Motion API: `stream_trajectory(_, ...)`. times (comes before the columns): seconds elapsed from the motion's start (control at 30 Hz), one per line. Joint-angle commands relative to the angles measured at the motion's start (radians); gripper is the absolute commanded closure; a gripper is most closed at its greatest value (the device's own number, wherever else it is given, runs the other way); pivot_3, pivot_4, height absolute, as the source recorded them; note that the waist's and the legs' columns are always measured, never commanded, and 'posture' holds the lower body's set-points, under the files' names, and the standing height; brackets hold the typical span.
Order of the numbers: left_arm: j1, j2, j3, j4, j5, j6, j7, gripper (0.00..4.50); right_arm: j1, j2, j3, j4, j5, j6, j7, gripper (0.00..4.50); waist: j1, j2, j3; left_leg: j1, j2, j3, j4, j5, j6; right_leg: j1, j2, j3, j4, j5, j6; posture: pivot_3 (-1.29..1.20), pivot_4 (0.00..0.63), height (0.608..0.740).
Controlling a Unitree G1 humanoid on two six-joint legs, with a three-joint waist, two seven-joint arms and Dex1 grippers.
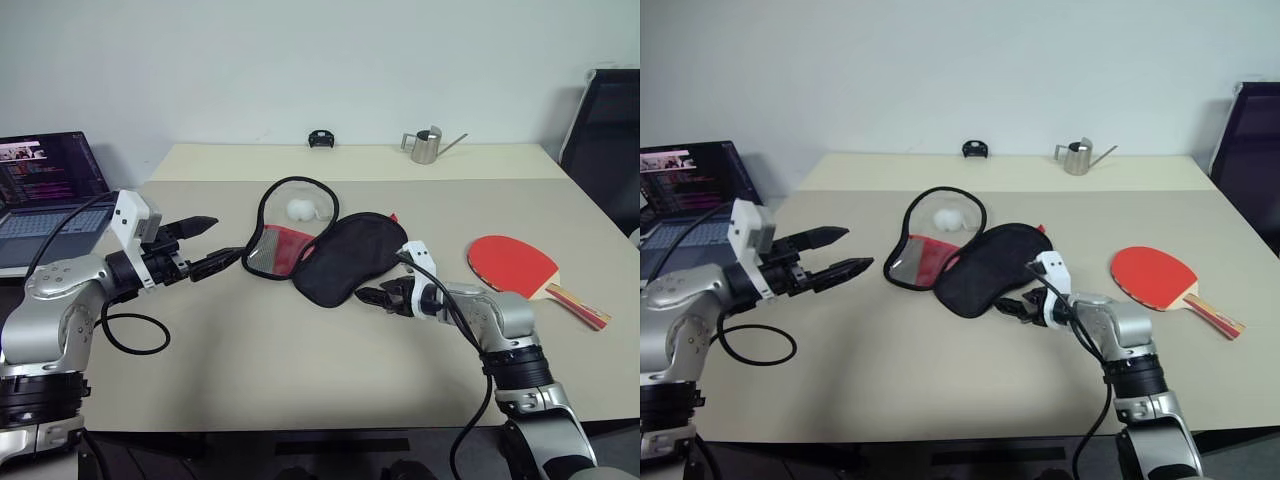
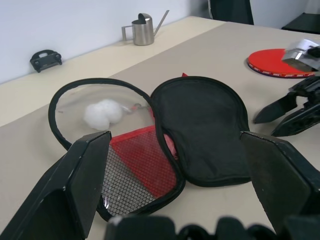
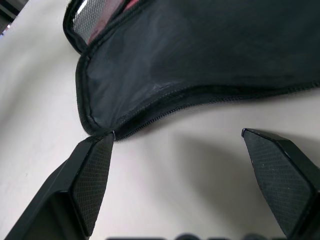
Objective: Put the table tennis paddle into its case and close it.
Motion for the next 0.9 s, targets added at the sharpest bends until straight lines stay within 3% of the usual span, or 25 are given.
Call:
stream_trajectory(0.03, -0.025, 0.019, 0.023, -0.003, -0.009, -0.019, -0.009, 0.00, -0.037, 0.034, -0.005, 0.025, -0.005, -0.033, -0.022, 0.04, -0.001, 0.000, 0.000, 0.000, 0.000, 0.000, 0.000, 0.000, 0.000, 0.000, 0.000, 0.000, 0.000, 0.000, 0.000, 0.00, 0.150, 0.740)
stream_trajectory(0.33, -0.045, 0.020, 0.016, 0.035, 0.005, -0.049, -0.030, 0.00, -0.122, 0.175, -0.034, 0.135, 0.012, -0.086, -0.080, 0.04, -0.006, 0.000, 0.000, 0.000, 0.000, 0.000, 0.000, 0.000, 0.000, -0.001, 0.000, 0.001, 0.001, 0.000, 0.000, 0.00, 0.150, 0.740)
stream_trajectory(0.57, -0.050, 0.022, 0.014, 0.054, 0.014, -0.070, -0.039, 0.00, -0.131, 0.213, -0.037, 0.144, 0.008, -0.093, -0.103, 0.04, -0.008, 0.000, 0.000, -0.001, 0.000, 0.000, 0.000, 0.001, -0.002, -0.001, 0.000, 0.000, 0.000, 0.000, 0.000, 0.00, 0.150, 0.740)
stream_trajectory(0.67, -0.044, 0.025, 0.017, 0.057, 0.021, -0.077, -0.044, 0.00, -0.132, 0.215, -0.049, 0.141, 0.017, -0.068, -0.114, 0.65, -0.009, 0.000, 0.000, -0.001, 0.000, 0.000, 0.000, 0.001, -0.002, -0.002, 0.000, 0.000, 0.000, 0.000, 0.000, 0.00, 0.150, 0.740)
stream_trajectory(0.9, -0.024, 0.027, 0.002, 0.038, 0.027, -0.078, -0.069, 0.00, -0.131, 0.235, -0.149, 0.124, 0.089, 0.081, -0.172, 3.16, -0.009, 0.000, 0.000, -0.001, 0.000, 0.000, -0.001, 0.001, -0.002, -0.002, 0.000, 0.001, 0.001, 0.000, 0.000, 0.00, 0.150, 0.740)
